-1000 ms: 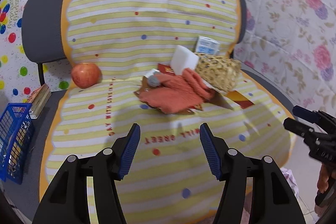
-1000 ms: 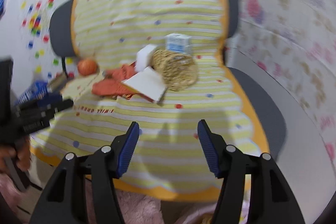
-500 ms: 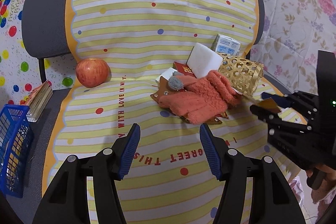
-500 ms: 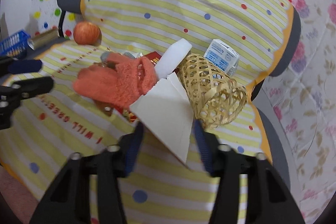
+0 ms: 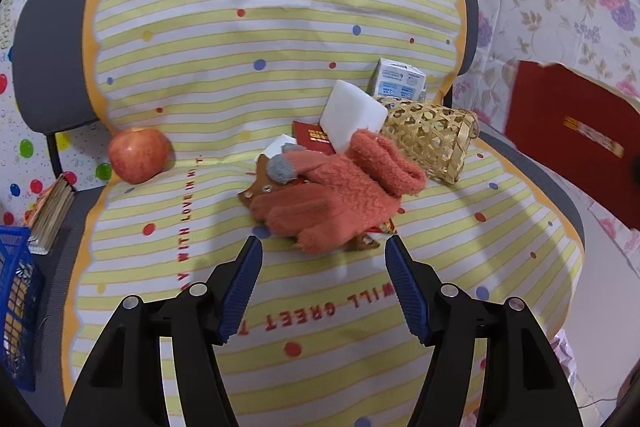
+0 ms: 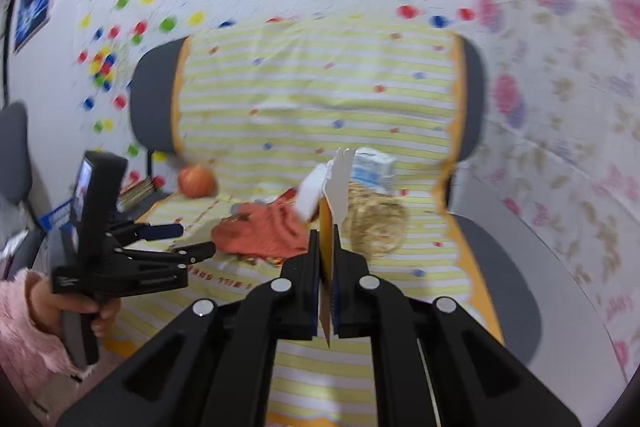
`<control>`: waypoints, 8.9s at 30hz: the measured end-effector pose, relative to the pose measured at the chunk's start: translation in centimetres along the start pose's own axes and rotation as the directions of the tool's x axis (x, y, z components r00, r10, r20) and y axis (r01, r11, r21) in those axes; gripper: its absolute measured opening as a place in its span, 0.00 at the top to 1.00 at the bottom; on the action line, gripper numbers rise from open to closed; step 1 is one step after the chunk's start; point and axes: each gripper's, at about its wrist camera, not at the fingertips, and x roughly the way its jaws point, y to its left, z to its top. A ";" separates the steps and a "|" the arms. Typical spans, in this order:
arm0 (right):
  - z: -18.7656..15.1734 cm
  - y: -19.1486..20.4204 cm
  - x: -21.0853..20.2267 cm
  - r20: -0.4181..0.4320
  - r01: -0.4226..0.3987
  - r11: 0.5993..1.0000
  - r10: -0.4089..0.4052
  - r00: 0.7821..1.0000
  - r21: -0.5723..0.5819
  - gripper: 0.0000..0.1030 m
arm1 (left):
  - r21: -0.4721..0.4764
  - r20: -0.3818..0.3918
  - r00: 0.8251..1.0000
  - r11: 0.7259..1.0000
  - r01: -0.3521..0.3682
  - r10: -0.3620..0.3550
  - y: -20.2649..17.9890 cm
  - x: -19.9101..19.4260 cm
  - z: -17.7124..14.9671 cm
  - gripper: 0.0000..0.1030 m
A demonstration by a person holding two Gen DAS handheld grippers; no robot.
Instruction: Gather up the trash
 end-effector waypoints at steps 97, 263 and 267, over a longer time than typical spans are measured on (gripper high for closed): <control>-6.9 -5.4 -15.1 -0.078 0.235 0.951 -0.223 0.972 0.203 0.95 | 0.296 0.108 0.820 0.805 0.513 -0.562 -15.6 -15.7 -3.0 0.85; -15.8 -7.5 -15.6 -0.379 0.355 0.872 -0.219 0.899 0.338 0.94 | 0.350 -0.164 0.852 0.778 0.522 -0.498 -22.5 -8.2 -11.6 0.48; -16.5 -8.2 -15.0 -0.393 0.358 0.868 -0.212 0.895 0.345 0.94 | 0.356 -0.179 0.842 0.764 0.538 -0.509 -23.8 -7.4 -11.5 0.46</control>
